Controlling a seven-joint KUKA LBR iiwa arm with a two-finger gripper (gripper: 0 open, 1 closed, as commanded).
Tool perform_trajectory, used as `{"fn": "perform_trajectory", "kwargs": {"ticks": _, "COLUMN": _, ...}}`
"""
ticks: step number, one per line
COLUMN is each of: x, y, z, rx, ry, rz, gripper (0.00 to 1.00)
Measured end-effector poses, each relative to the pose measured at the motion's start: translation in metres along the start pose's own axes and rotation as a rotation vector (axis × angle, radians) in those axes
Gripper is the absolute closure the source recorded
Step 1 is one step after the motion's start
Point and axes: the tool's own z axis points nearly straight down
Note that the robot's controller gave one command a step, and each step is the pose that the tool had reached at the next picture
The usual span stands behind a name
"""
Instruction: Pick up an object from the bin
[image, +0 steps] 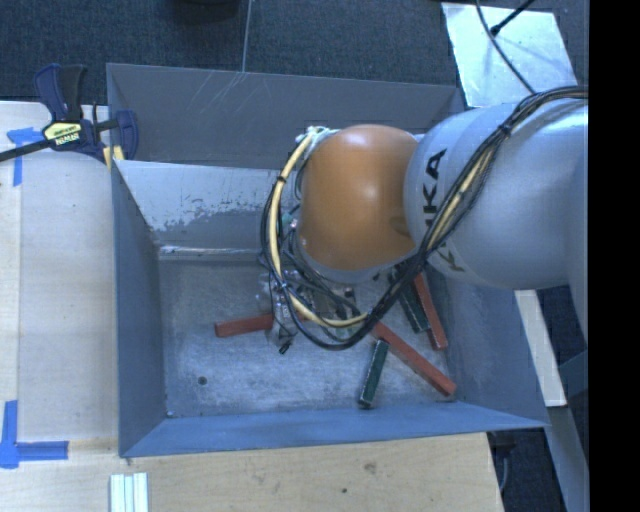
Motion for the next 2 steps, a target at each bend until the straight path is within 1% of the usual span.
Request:
{"fn": "perform_trajectory", "kwargs": {"ticks": 1, "x": -0.053, "y": -0.015, "z": -0.058, "rx": 0.001, "ry": -0.001, "rz": -0.005, "gripper": 1.00}}
{"fn": "perform_trajectory", "kwargs": {"ticks": 2, "x": -0.062, "y": -0.031, "z": -0.026, "rx": 0.002, "ry": 0.012, "rz": -0.026, "gripper": 1.00}}
